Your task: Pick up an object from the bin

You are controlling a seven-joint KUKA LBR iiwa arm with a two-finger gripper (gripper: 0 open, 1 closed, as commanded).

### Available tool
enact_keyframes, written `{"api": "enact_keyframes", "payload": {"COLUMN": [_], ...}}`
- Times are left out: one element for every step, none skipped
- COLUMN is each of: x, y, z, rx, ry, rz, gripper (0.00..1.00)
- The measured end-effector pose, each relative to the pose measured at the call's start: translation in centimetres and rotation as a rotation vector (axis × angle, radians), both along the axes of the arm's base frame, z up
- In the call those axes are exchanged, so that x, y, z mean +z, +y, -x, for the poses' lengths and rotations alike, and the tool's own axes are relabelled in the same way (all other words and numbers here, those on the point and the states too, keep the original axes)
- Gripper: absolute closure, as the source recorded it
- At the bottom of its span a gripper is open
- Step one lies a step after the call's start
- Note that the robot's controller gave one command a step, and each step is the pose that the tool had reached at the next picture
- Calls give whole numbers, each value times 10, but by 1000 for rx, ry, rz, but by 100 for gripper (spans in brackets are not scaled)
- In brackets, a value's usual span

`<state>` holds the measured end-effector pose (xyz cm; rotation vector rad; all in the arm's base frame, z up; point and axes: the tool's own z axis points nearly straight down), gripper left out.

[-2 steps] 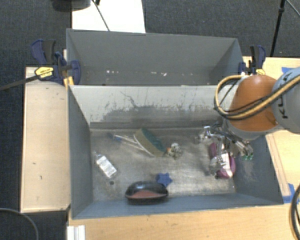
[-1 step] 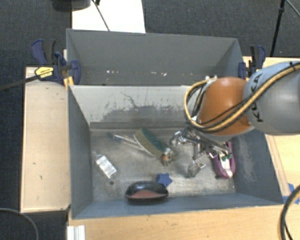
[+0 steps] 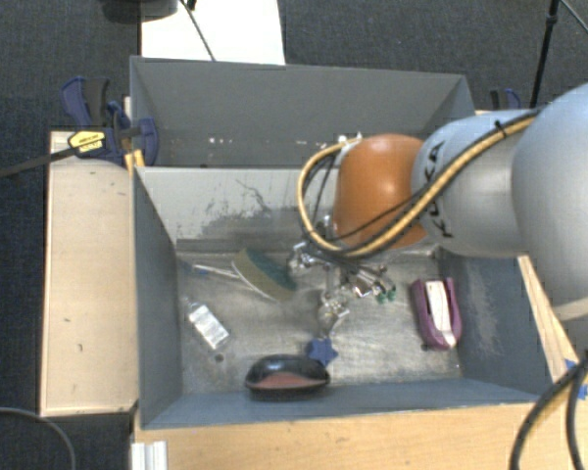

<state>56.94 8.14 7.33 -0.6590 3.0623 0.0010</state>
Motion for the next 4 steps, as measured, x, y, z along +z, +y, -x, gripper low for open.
{"api": "enact_keyframes", "payload": {"x": [8,4,6,6], "y": [41,108,111,111], "z": [-16,-15,-15,-15], "rx": [20,164,166,168], "ry": [4,11,6,6], "rz": [2,8,2,2], "gripper": [0,0,100,0]}}
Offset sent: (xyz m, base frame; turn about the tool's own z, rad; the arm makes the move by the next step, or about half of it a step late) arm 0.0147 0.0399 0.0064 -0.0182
